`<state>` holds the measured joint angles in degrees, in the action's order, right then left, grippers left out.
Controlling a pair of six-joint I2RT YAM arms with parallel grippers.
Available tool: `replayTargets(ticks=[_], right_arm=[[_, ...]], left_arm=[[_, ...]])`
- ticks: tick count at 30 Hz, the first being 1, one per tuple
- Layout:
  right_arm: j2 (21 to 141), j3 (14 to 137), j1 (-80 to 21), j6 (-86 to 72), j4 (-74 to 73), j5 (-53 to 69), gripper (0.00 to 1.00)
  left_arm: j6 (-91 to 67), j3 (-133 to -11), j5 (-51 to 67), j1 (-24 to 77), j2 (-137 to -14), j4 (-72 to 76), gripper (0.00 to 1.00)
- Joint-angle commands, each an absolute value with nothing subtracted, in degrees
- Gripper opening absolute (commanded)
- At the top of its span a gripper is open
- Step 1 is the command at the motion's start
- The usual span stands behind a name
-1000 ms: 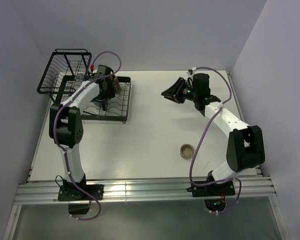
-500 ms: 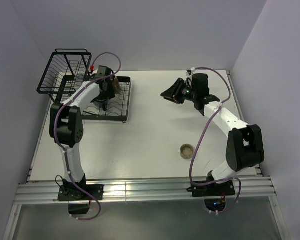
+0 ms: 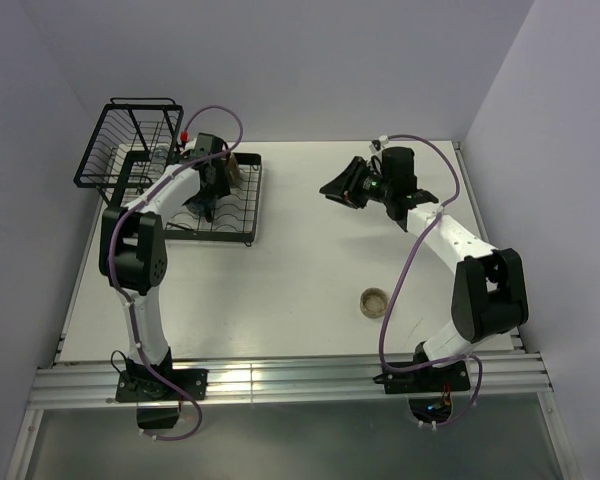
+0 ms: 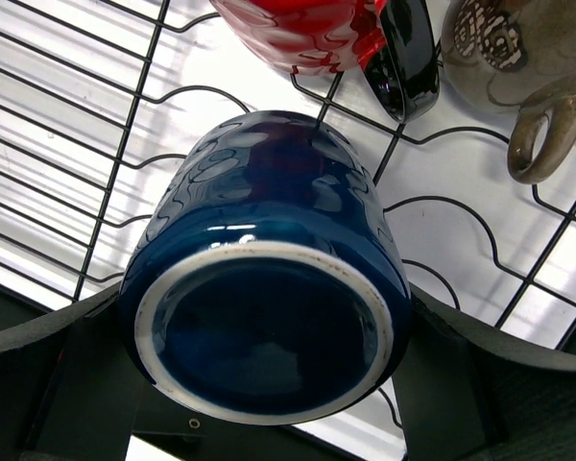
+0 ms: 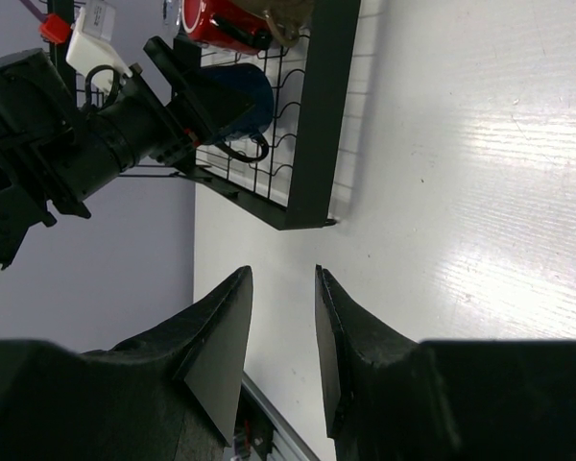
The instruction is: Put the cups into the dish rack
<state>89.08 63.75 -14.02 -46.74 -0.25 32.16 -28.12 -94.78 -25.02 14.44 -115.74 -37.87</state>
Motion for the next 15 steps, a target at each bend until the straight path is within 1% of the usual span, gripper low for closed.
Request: replayTargets(ticks=[1,4,5,15], right_arm=[[89.56,66.71,-14.76,-45.62,0.44,31.55,0.4],[89.65,66.97,-14.94,-45.44,0.44,31.55,0.4],[89.74,67.06,-14.85,-45.44,0.44,31.55,0.4],[89.74,67.68,-15.29,-44.83,-1.14,31.46,0.4]], left_arm=[[-28.21,-93.69,-27.25,14.15,-113.56,-34.63,0.92],[-28.3,-93.52,-27.6,14.24,-113.2,-34.37,0.95],[-28.3,-93.52,-27.68,14.24,-113.2,-34.37,0.99],[-28.21,-93.34,-28.56,14.33,-111.54,-33.93,0.99]])
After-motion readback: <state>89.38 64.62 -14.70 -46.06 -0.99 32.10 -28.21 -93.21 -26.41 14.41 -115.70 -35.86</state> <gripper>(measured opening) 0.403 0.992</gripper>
